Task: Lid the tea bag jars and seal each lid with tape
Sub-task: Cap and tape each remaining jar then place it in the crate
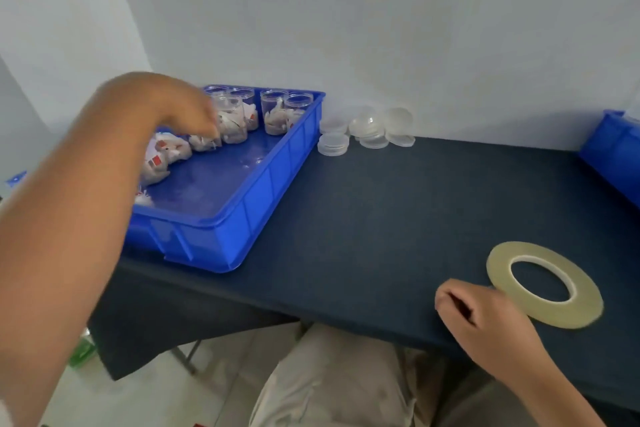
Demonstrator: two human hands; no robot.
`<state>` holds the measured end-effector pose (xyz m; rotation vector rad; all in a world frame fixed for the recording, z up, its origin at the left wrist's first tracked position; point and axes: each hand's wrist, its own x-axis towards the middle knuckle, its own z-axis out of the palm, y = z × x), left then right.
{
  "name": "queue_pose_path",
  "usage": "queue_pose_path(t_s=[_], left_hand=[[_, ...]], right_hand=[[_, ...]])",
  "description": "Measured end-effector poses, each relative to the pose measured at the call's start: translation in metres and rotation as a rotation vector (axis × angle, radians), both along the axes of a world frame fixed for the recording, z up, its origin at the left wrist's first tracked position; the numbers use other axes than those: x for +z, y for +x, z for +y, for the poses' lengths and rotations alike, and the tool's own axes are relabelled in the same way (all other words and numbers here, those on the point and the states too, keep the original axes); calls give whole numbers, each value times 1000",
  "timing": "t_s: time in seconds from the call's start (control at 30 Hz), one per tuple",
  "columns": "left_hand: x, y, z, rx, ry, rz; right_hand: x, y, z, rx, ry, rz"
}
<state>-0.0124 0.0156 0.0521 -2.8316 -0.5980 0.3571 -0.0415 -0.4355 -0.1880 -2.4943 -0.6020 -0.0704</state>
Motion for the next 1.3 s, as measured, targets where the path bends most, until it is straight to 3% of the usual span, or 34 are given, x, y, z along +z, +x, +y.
queue_pose_path(t_s=[0.1, 0.2, 0.43, 0.6, 0.67, 0.73, 0.8, 0.9, 1.0, 1.1, 1.2, 1.3], left_hand=[[-21, -18, 54, 308, 31, 105], [-55, -35, 80, 425, -72, 237], [-90, -45, 94, 326, 15, 10], [-51, -37, 69, 76, 76, -423], [-31, -35, 43, -117, 142, -621], [-16, -34, 4, -356, 57, -728], [-7, -27, -40, -524, -99, -722], [-20, -15, -103, -707, -301, -533], [-68, -6, -154, -874, -345, -322], [-112, -3, -187, -1006, -332, -246], [-140, 2, -201, -1140, -376, -295], [-153, 12, -202, -1204, -668, -470]], right_hand=[[-2, 0, -1, -9, -5, -16], [-2, 0, 0, -13, 0, -43], [0, -2, 1, -33, -21, -56], [1, -2, 3, -35, -47, -30], [1, -1, 2, -52, -24, -31], [1, -1, 1, -67, -5, -13], [2, -2, 0, -69, 15, 27], [4, -2, -2, -61, 63, 68], [11, -2, 1, -92, 203, 82], [6, 9, 5, -90, 164, 110], [9, 20, 19, -28, 340, 182], [7, 26, 31, -39, 477, 145]])
